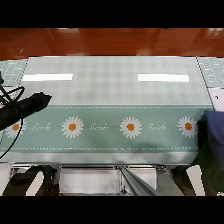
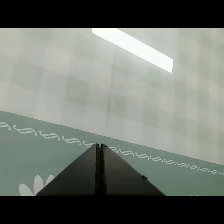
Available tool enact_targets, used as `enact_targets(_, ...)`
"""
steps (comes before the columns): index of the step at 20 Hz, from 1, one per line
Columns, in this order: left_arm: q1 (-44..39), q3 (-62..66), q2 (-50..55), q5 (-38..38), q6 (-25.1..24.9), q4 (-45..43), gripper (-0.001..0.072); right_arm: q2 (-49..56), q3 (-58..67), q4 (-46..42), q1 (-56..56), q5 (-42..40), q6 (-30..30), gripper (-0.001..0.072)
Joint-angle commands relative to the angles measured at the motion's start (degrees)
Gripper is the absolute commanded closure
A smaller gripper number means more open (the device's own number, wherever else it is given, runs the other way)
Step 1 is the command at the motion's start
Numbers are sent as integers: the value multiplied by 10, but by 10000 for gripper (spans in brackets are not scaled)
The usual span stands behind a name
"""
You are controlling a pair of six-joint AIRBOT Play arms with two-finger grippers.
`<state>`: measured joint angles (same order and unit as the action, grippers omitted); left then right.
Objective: Fold the shirts.
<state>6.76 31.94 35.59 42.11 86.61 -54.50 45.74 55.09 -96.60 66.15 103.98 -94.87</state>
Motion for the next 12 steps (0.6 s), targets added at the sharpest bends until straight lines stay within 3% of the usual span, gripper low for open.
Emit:
enact_targets(1,3,1,6,-1,-16,1,691,-27,-84,-72,2,10,-13,299)
enact_targets(4,4,8,31,-20,-27,1,691,-20,-63,-58,2,-9,-15,308)
enact_targets(5,5,24,44,-21,-40,1,691,-7,-37,-26,2,-21,-16,344)
enact_targets(7,5,85,82,-20,-61,1,691,30,38,110,1,-54,-14,676)
enact_targets(10,1,228,156,4,-65,1,692,82,147,360,-75,-185,-13,678)
enact_targets(12,-21,332,221,36,-65,1,692,120,197,406,-208,-278,-3,678)
